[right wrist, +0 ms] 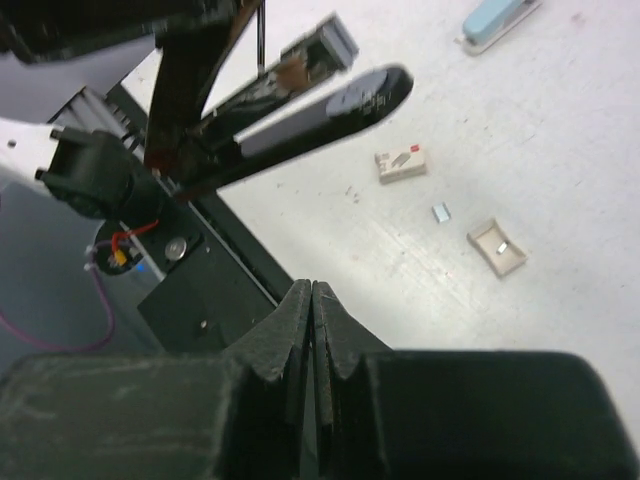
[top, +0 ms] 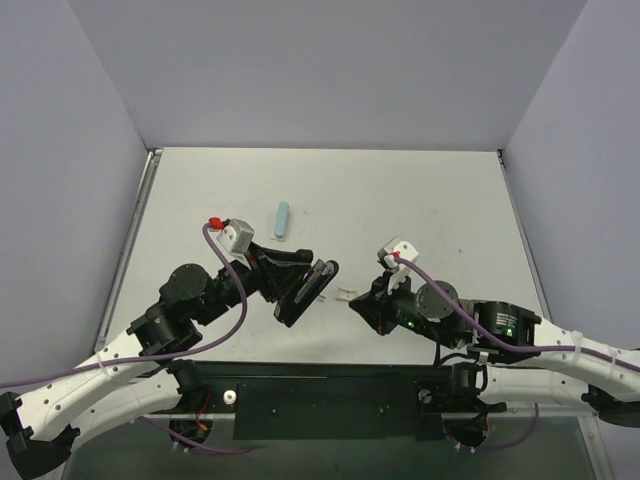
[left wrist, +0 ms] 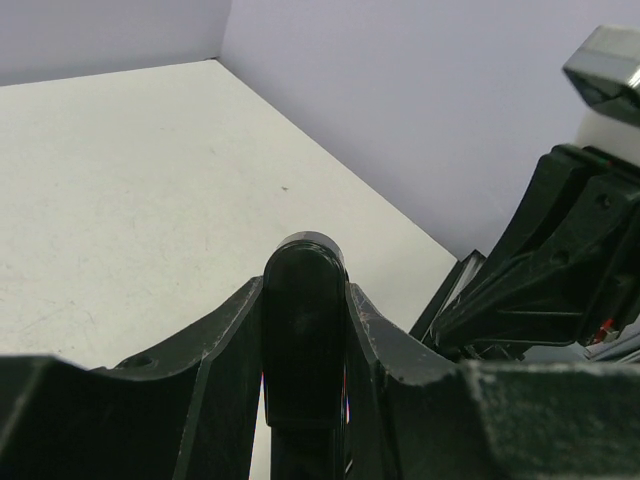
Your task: Unload the staples from the stapler
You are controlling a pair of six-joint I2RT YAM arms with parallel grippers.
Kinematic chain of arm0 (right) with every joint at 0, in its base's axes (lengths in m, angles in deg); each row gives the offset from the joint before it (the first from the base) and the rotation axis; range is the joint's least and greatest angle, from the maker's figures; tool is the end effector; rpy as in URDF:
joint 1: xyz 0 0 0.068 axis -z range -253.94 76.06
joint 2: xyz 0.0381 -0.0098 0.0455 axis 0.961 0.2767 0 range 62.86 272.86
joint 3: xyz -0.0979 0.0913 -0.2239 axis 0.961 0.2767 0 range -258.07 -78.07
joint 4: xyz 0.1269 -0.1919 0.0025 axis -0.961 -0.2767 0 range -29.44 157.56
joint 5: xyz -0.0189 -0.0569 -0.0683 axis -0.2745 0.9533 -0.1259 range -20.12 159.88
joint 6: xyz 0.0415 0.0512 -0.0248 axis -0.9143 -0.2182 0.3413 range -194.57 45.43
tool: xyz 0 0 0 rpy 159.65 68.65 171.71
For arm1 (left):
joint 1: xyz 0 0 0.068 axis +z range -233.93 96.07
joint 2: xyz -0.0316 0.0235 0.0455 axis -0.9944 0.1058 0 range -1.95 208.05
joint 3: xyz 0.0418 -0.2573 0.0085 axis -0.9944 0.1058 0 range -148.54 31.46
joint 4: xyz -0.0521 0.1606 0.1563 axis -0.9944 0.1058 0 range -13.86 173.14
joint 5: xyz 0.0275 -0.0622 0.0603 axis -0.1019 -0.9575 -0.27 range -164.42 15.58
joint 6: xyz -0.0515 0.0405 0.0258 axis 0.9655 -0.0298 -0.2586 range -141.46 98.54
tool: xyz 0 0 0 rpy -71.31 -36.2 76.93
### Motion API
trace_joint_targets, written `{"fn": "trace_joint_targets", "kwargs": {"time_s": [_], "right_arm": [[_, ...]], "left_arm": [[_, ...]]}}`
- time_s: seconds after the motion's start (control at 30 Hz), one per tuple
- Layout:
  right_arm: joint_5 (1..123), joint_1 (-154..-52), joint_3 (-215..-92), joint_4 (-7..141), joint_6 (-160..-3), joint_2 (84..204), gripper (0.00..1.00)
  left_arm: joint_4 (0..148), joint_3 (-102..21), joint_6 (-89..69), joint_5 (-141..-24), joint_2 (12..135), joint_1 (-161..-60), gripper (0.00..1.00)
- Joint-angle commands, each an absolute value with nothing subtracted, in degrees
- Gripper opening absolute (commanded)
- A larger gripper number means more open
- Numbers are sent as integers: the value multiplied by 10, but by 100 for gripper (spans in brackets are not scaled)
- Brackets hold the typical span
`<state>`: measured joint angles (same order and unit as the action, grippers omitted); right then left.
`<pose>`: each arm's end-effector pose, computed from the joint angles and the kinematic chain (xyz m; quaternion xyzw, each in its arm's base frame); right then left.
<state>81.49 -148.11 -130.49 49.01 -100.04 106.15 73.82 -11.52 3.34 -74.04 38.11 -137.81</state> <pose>0.0560 0.1550 0.3574 -0.2533 0.7183 0.4418 0.4740 0.0984 -0.1341 0.3581 0.1668 0.6530 -0.4666 0.5728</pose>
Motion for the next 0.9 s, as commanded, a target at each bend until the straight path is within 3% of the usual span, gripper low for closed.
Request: {"fn": "trace_joint_targets", "kwargs": {"time_s": [0.0, 0.33, 0.87], "right_arm": [[889, -1463, -1368, 522, -981, 1119, 0], [866, -1381, -1396, 613, -1051, 1181, 0], [832, -1362, -1403, 720, -1116, 1263, 0]], "left_arm": [[682, -117, 38, -711, 373, -1378, 0], [672, -83, 39, -659, 343, -1378, 0], [635, -55, 30, -641, 351, -1378, 0]]}}
